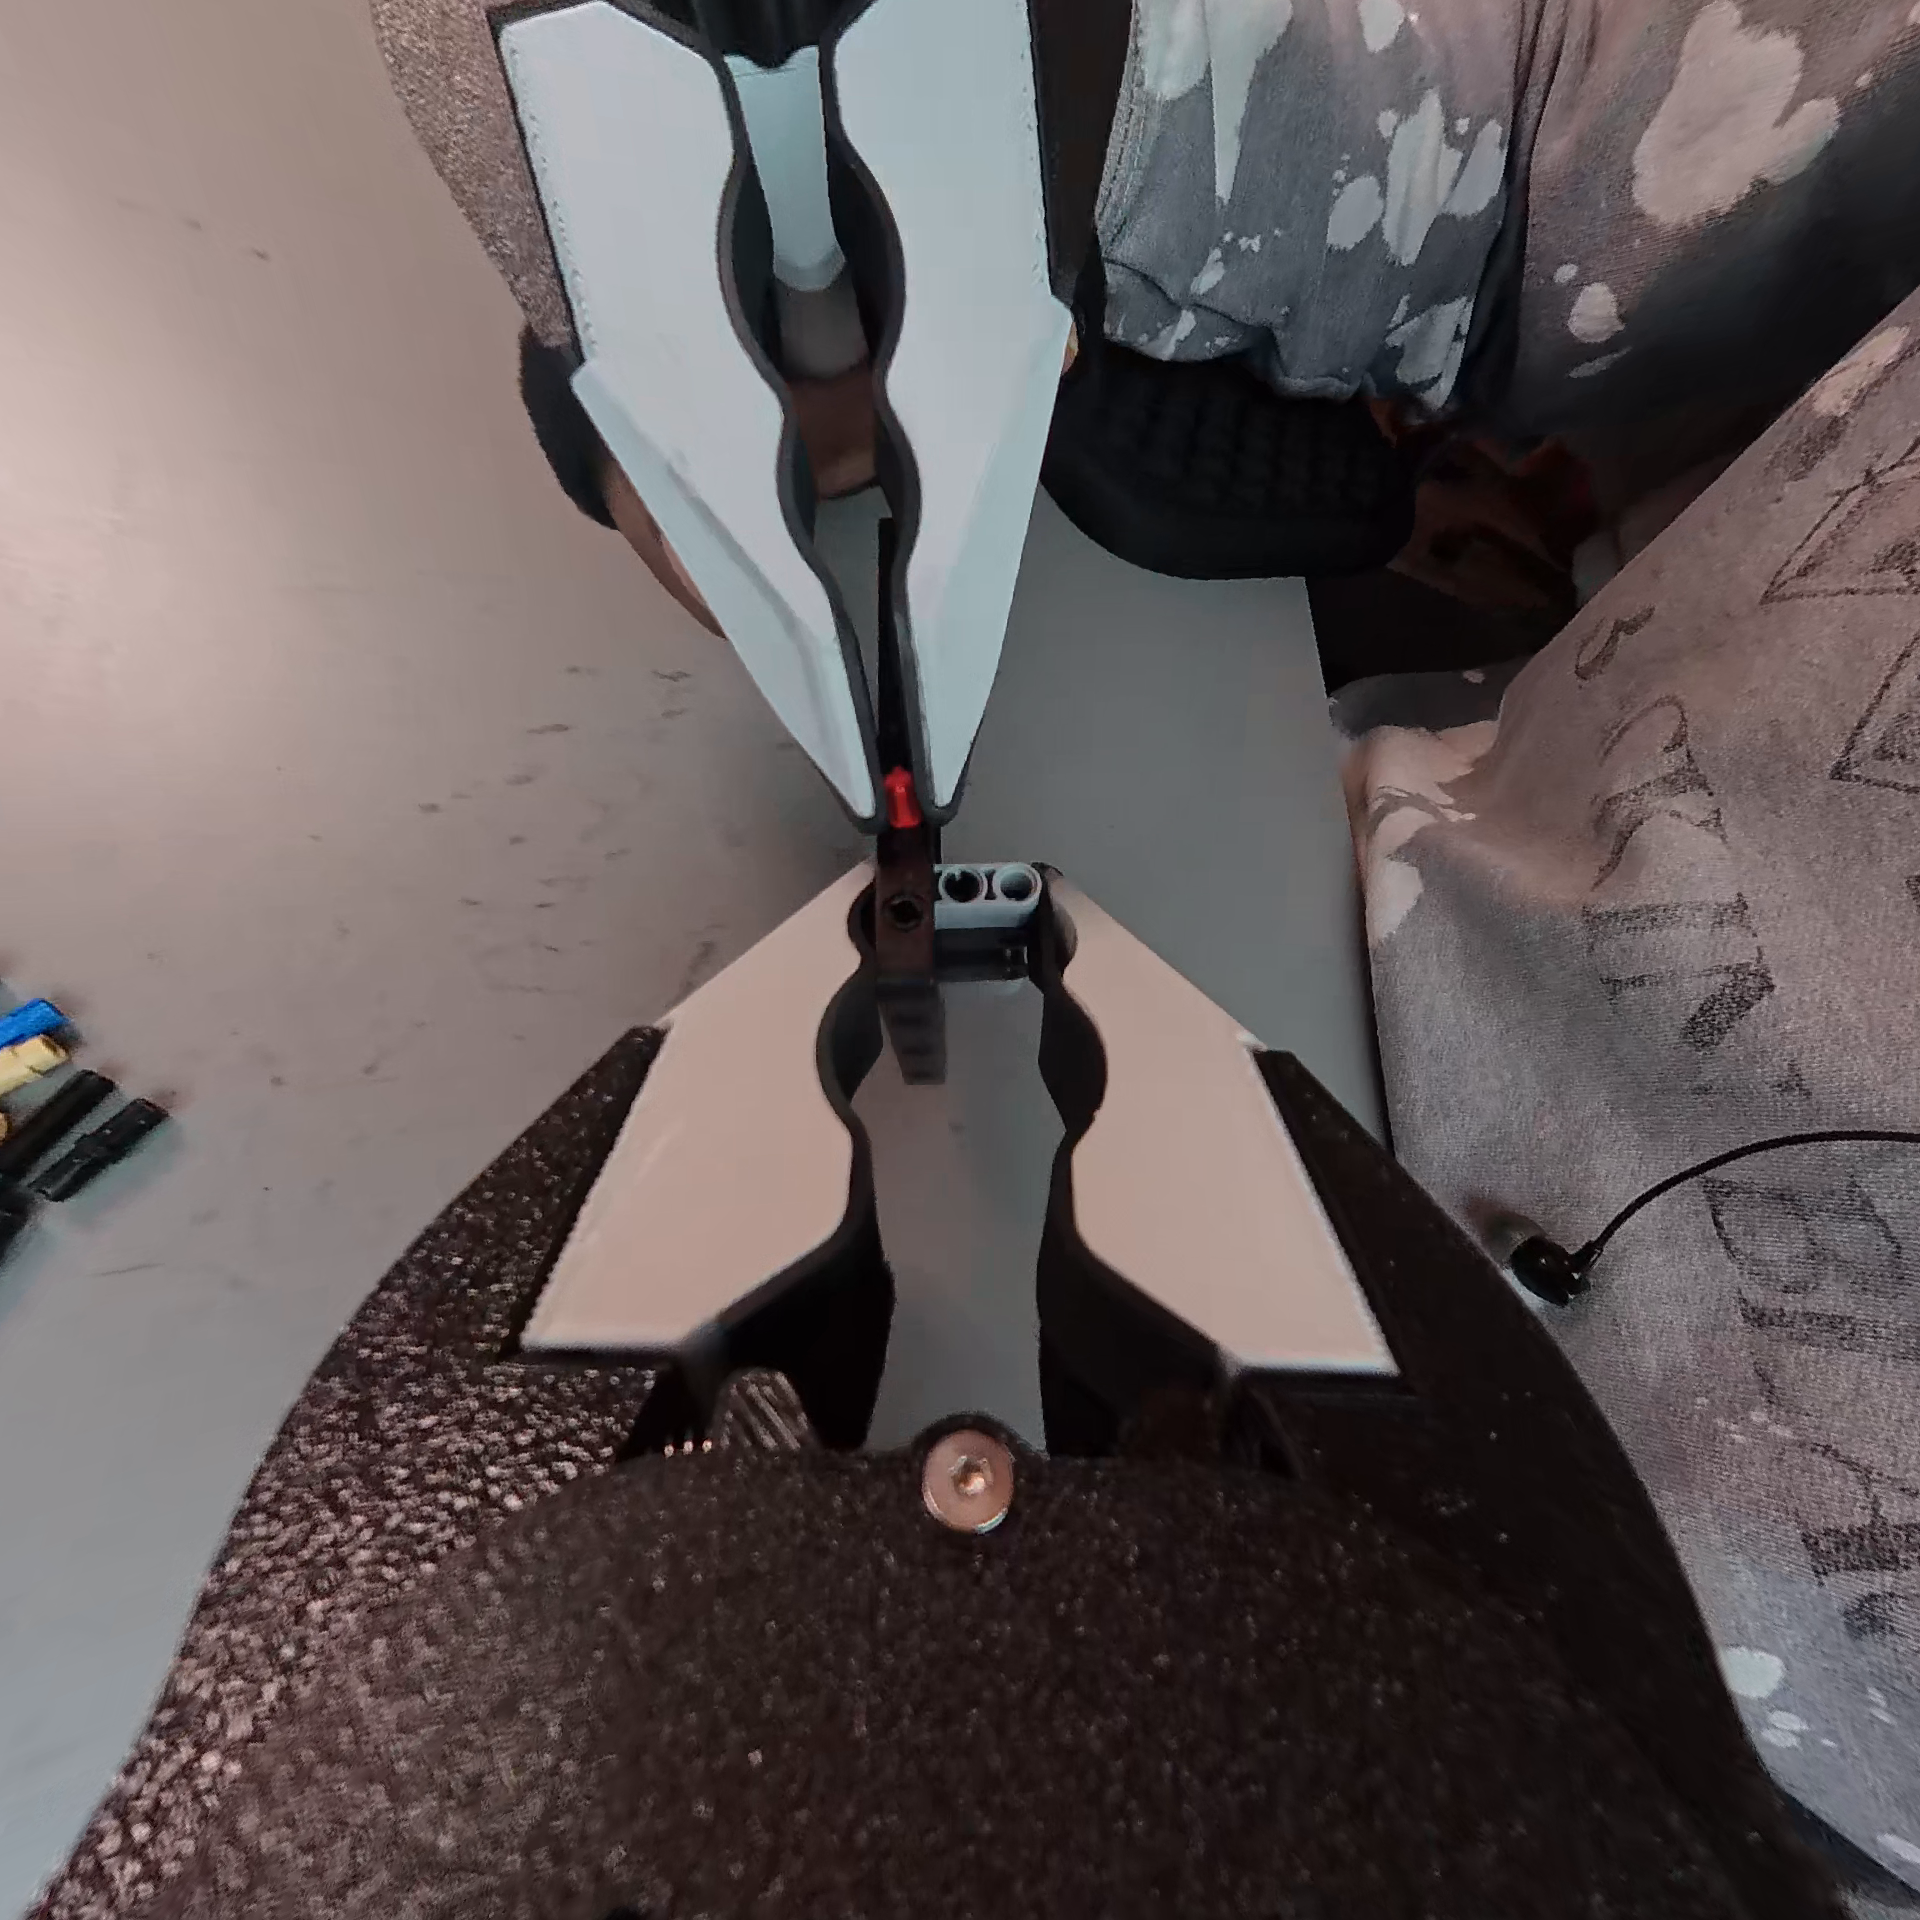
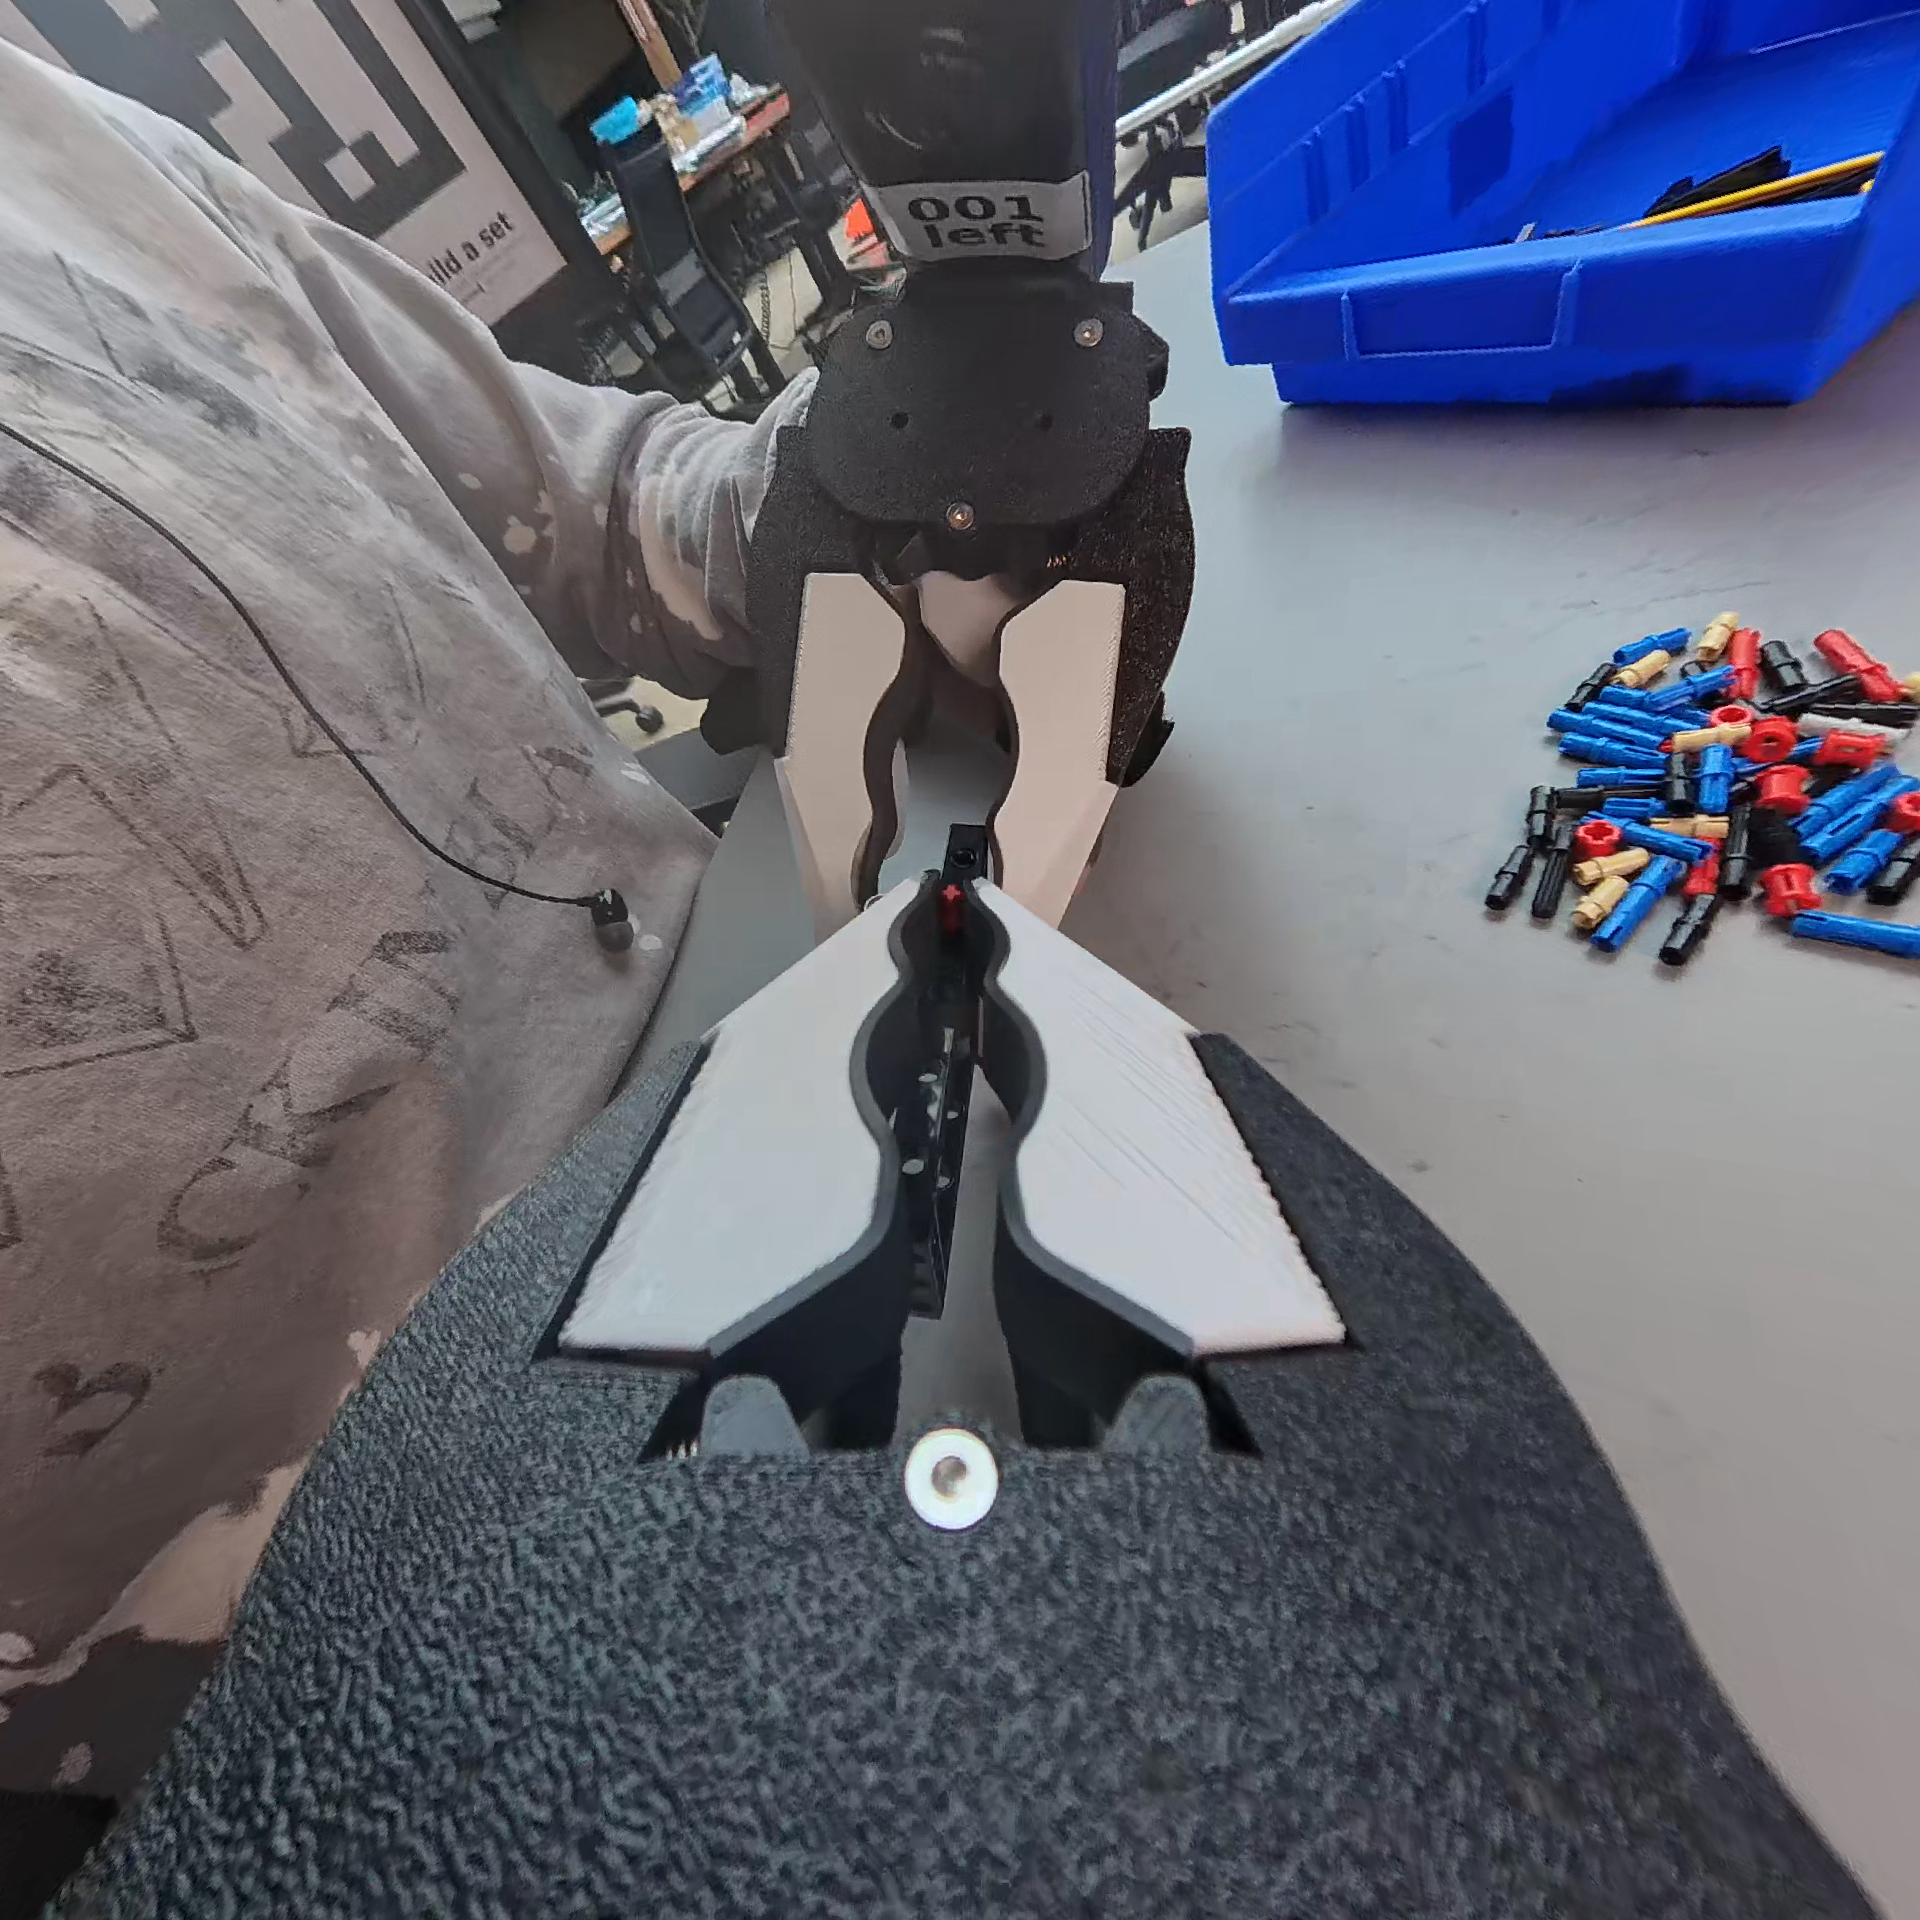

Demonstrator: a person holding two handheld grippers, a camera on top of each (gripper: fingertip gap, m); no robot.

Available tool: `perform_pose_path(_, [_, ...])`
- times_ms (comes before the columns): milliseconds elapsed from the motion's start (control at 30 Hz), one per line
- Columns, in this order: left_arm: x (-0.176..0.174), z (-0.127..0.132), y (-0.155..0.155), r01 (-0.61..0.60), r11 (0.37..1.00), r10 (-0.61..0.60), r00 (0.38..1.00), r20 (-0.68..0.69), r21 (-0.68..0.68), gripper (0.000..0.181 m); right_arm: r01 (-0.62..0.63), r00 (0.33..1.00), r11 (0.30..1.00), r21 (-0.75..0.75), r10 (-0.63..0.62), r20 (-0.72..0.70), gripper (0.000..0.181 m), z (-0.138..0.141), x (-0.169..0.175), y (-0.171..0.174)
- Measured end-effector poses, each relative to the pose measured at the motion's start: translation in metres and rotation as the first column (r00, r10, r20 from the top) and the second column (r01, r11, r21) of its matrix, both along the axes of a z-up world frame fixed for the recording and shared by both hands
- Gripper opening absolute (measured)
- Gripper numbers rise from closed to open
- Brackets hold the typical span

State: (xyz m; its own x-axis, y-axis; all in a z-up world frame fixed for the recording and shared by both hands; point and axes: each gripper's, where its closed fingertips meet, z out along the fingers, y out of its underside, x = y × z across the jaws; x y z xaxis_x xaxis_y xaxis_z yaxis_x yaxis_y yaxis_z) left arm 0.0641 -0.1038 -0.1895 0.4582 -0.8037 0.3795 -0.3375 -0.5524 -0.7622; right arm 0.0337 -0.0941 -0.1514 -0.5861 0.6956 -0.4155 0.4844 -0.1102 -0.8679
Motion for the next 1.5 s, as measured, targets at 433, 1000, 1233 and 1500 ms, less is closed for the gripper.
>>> perform_pose_path(433, [0.004,-0.002,-0.002,0.026,0.988,-0.017,0.998,0.058,-0.149,0.024,-0.018,1.0,0.997,-0.074,0.02,0.021,0.002,-0.002,-0.005,0.002])
perform_pose_path(1000, [0.017,0.009,-0.007,0.087,0.984,-0.075,0.994,0.081,-0.158,0.024,0.172,0.963,0.971,-0.166,-0.201,-0.182,0.0,0.059,-0.006,0.044])
perform_pose_path(1233, [-0.002,0.024,0.006,0.026,0.975,0.035,0.963,0.267,-0.219,0.024,0.275,0.946,0.96,-0.059,-0.281,-0.161,0.0,0.046,-0.003,0.064])
perform_pose_path(1500, [-0.031,0.073,0.029,-0.058,0.979,0.163,0.794,0.586,-0.194,0.025,0.338,0.904,0.931,-0.139,-0.362,-0.226,0.035,0.063,0.001,0.074])
